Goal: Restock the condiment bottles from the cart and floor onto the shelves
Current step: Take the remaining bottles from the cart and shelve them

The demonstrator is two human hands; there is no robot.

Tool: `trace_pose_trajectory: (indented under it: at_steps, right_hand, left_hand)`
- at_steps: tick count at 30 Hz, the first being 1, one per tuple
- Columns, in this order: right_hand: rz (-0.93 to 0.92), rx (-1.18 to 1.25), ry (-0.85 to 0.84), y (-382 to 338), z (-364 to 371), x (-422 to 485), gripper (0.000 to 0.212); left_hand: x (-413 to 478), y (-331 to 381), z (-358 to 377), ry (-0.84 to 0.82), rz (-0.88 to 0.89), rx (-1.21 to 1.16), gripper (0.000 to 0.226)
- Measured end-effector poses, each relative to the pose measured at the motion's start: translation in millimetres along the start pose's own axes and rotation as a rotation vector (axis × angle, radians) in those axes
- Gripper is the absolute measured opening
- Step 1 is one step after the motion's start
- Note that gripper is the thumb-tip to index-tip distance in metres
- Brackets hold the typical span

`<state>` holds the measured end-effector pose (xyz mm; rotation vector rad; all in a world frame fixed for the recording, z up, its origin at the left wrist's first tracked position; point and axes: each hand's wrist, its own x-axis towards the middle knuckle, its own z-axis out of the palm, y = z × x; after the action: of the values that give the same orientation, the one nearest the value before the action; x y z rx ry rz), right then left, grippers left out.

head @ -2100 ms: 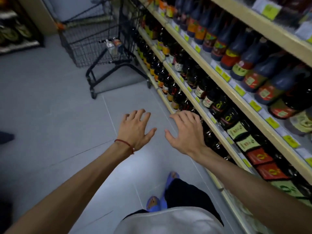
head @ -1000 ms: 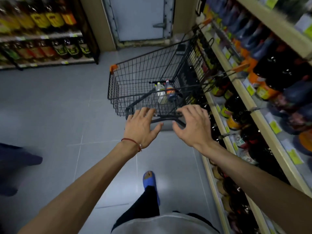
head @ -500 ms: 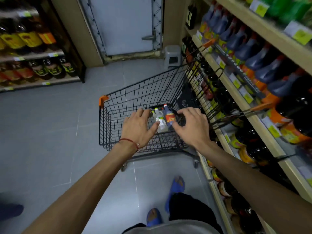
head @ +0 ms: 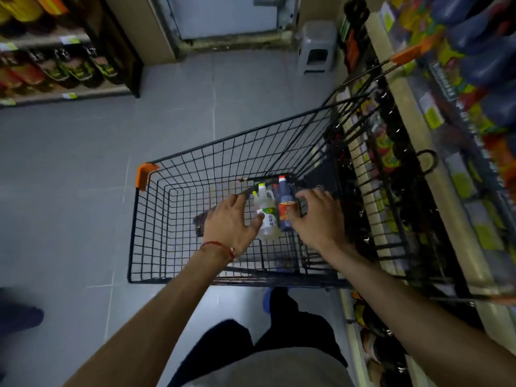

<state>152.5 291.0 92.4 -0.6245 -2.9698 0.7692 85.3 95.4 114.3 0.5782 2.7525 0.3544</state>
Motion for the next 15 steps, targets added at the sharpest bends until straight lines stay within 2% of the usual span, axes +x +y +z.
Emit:
trace_pose_trajectory:
  at_steps: [3,7,12,15]
  right_hand:
    - [-0.001,-0.01,-0.037,14,16,27,0.036]
    - [0.04,0.009,-0.05,31,50,50,0.051]
    - [0.094,0.034,-0.042,64,105,67,0.044]
    - [0.08,0.022,-0.04,79,132,71,0.041]
  left_hand:
    - [25,6,21,-0.072,-0.076,-0.042,0.06]
    - [53,1,57,-0.158,-0.141,-0.074,0.058]
    - [91,-17,120,-0.268,-0.194,-0.162,0.059]
    - [115,-30,164,-0.315,-0.278,-0.3,0.059]
